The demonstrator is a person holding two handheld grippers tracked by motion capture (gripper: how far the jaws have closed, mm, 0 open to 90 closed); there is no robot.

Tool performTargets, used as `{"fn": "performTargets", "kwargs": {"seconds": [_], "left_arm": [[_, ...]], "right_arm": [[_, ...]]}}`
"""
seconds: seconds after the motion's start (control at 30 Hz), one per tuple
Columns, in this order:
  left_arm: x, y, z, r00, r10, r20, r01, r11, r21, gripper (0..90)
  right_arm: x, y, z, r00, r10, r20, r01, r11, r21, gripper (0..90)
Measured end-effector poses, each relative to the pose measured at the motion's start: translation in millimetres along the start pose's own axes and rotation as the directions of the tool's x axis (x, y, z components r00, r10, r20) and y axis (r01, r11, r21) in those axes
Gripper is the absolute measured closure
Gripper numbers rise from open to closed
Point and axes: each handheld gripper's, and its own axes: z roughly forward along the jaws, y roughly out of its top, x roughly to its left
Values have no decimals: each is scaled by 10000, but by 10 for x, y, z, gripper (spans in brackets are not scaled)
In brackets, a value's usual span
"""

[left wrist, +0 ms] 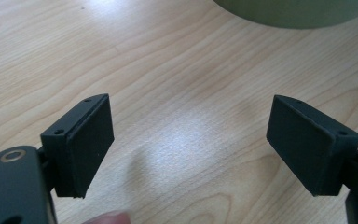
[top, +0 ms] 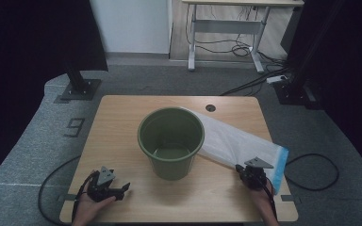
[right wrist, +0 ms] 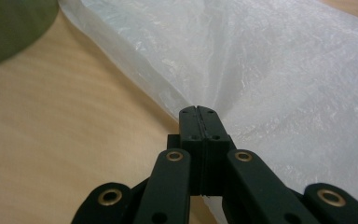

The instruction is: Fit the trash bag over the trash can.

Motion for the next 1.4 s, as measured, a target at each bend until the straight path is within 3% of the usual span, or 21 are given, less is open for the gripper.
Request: {"fn": "performTargets", "kwargs": {"seconds": [0.33,0.4,0.43,0.47,0.5,0.53,0.57,0.6,0.7,0.73,0.87,0.97,1.07,1.27,1.4], "left_arm": [[-45,-3,34,9996,277,-63,-275,9993,268,144],[-37,-7,28,9997,234,-70,-232,9995,235,144],[-32,-9,24,9997,217,-84,-215,9995,215,144],[-18,-14,16,9998,163,-103,-161,9997,194,144],[-18,-14,16,9998,163,-103,-161,9997,194,144],[-9,-18,11,9998,134,-114,-132,9997,181,144],[2,-23,9,9999,105,-128,-103,9998,188,144],[7,-25,9,9999,87,-139,-85,9998,181,144],[11,-30,9,9999,77,-144,-74,9998,193,144],[14,-31,7,9998,87,-153,-84,9998,206,144],[17,-41,7,9999,47,-146,-45,9998,194,144],[25,-52,14,9999,71,-121,-68,9996,258,144],[35,-61,14,9999,68,-152,-64,9996,274,144],[49,-61,3,10000,32,-88,-30,9998,182,144],[58,-64,2,9999,-9,-118,11,9999,171,144]], "right_arm": [[-148,-185,-146,9995,254,-177,-251,9996,162,875],[-146,-192,-143,9996,233,-178,-229,9995,222,793],[-117,-169,-144,9999,173,1,-173,9998,118,652],[-91,-146,-144,9999,125,28,-125,9999,1,586],[-91,-146,-144,9999,125,28,-125,9999,1,586],[-57,-114,-141,10000,97,22,-97,9999,-141,532],[35,-25,-112,9998,-157,-140,152,9992,-357,454],[88,26,-87,9990,-389,-237,378,9982,-466,433],[185,132,-12,9962,-732,-461,703,9955,-629,403],[279,257,127,9921,-1030,-712,989,9933,-593,376],[382,394,315,9874,-1309,-893,1267,9906,-516,356],[503,519,498,9824,-1320,-1322,1278,9910,-394,344],[588,595,682,9814,-1328,-1383,1326,9911,-107,338],[629,606,851,9835,-1415,-1124,1468,9884,399,350],[580,598,881,9904,-950,-1001,1000,9939,456,376]]}}
